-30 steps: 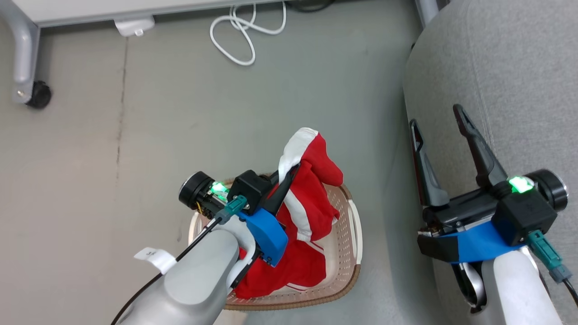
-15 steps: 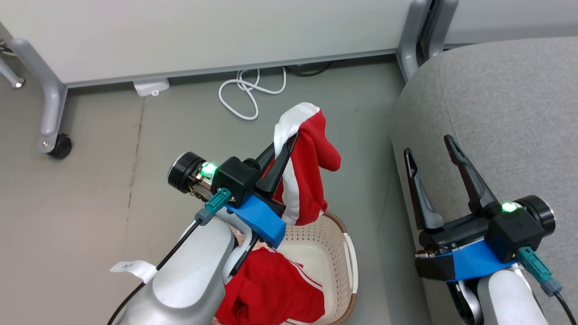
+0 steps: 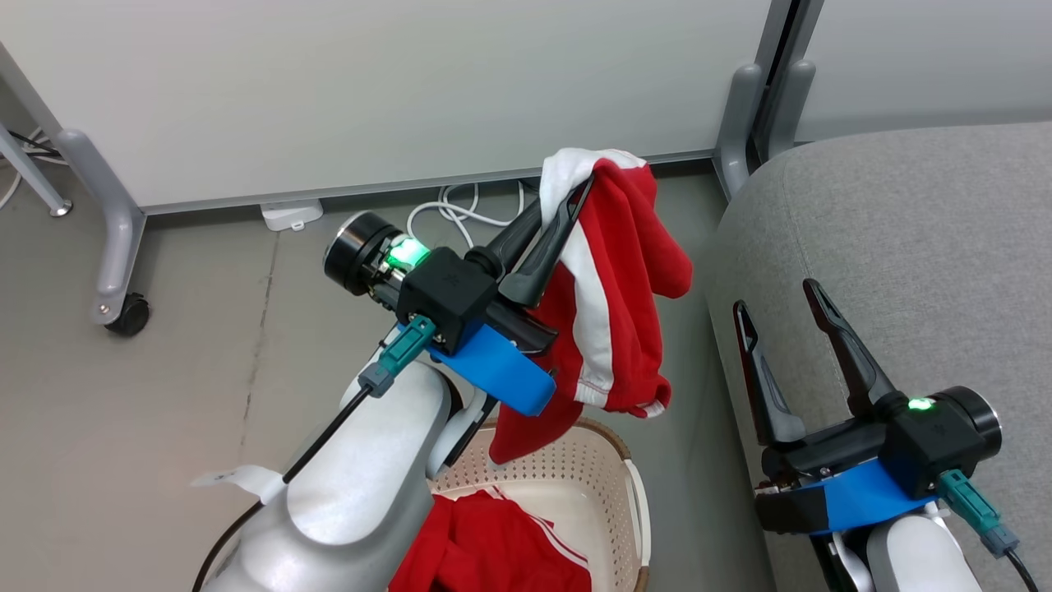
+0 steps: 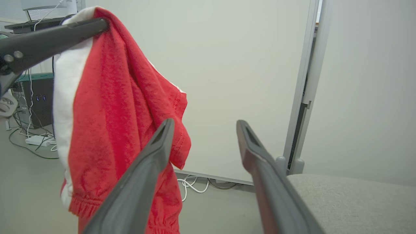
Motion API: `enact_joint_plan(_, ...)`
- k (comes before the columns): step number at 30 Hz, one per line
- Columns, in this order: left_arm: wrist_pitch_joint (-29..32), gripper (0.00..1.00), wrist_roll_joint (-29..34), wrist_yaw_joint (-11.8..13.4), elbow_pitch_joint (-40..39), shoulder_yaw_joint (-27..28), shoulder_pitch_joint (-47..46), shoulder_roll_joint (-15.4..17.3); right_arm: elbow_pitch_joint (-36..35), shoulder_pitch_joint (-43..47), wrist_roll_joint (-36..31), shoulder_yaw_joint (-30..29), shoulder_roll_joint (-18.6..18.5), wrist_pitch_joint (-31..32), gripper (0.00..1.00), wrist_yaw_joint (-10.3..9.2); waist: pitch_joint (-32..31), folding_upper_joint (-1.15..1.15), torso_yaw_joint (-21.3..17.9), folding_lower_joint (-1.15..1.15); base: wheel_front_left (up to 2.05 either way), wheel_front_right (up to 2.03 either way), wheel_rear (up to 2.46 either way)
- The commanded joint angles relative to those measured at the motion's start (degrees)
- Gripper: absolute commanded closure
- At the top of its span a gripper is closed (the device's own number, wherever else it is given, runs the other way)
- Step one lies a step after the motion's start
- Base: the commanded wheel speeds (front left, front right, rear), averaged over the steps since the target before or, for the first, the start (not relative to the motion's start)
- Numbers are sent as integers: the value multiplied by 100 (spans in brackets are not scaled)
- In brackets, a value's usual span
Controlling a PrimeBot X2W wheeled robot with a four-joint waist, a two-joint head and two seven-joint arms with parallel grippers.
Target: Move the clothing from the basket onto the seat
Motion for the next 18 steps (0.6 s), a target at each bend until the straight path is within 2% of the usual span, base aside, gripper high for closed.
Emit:
enact_joint_plan(1,-28,100,22,-15,-81,22,-119,-9,13,88,37,13,-20,-18,0,1,-62,-1,-10,1,0,0,0)
enact_joint_plan(11,-28,100,30,-30,-71,-70,-190,-48,-54,150,93,70,-19,-18,0,1,-130,-1,-22,1,0,0,0)
enact_joint_plan(18,-29,100,54,-43,9,-144,-227,-57,-130,-24,139,524,-19,-18,0,1,-95,-1,-23,1,0,0,0)
